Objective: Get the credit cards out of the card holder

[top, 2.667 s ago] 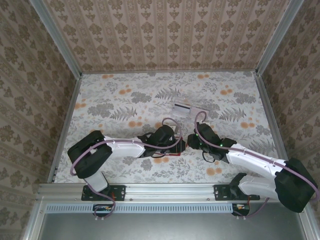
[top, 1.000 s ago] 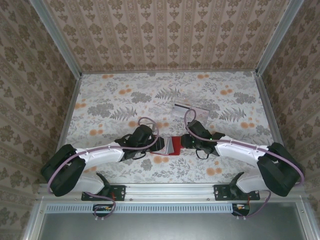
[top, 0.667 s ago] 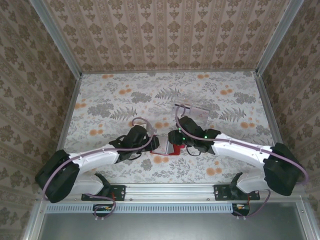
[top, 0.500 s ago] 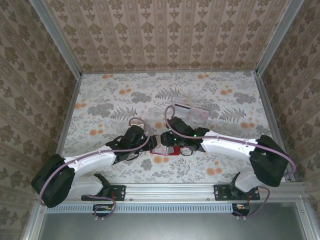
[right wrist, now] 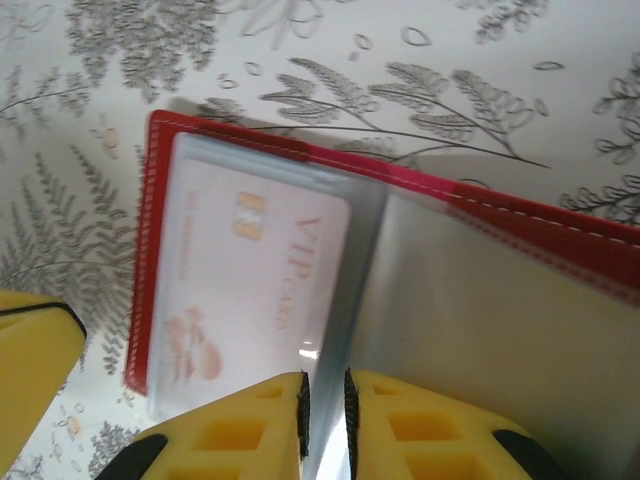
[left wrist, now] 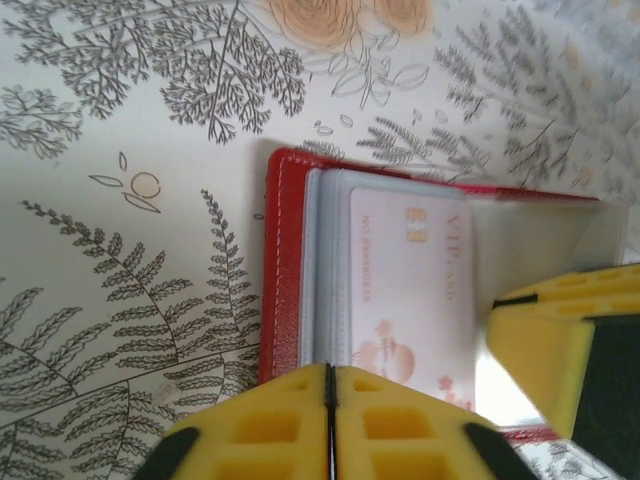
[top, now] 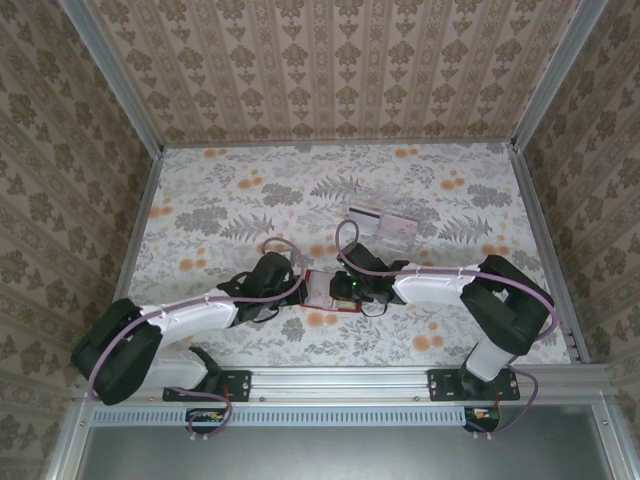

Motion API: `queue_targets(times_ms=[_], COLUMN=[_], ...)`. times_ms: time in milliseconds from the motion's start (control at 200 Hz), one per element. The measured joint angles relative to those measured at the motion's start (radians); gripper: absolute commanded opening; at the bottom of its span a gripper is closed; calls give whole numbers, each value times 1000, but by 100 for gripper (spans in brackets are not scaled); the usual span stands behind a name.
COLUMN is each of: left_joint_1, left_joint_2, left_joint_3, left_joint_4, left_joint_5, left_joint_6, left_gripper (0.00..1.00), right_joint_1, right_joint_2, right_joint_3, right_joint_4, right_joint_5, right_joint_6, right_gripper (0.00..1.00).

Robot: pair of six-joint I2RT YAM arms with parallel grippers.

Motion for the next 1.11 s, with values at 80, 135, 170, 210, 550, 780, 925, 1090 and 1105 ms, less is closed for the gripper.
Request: queue_targets(times_ms=[80,135,170,210,550,780,925,1090,1105], left_joint_1=[5,6,8,11,12,12,12,11,11], left_joint_2=[33,62,78,95,160,162,162,162,162], left_joint_3=[9,21,29,35,39,39,39,43,43], left_joint_4=[8,18,25,39,110,114,109,95,95], left_joint_5=[10,13,17,22,37,32,24,8,6], left_joint_6=[4,5,5,5,3,-8,-17,-36,-39], left_gripper=[0,0,0,0,0,0,0,0,0], right_joint_1=[-8,-14,-17,-21,-43,-52,-55,-64,-65], right_joint_2=[5,7,8,9,26,27,27,19,16], right_joint_3=[-12,-18,-23,-29,-49,-59,-70,-94,-97], right_joint_4=[27,48,64,79,146,170,190,224,226], right_joint_5=[-18,-27,-35,-44,-85,-94,-99,-101,-101], right_joint_6=[14,26,30,35,62,81,82,82,82], right_gripper=[21,21,21,21,20,4,0,0,0])
